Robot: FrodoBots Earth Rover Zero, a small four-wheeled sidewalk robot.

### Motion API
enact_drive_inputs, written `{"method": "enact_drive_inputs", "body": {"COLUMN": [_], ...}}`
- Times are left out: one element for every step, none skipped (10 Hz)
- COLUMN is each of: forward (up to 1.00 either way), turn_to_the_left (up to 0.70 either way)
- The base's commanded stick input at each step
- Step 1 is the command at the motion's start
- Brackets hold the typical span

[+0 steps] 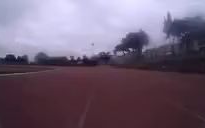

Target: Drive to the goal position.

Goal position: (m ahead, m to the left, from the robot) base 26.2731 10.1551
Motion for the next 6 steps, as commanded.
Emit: {"method": "enact_drive_inputs", "body": {"forward": [0.7, 0.7, 0.7, 0.7, 0.7, 0.7], "turn_to_the_left": [-0.14, -0.14, -0.14, -0.14, -0.14, -0.14]}}
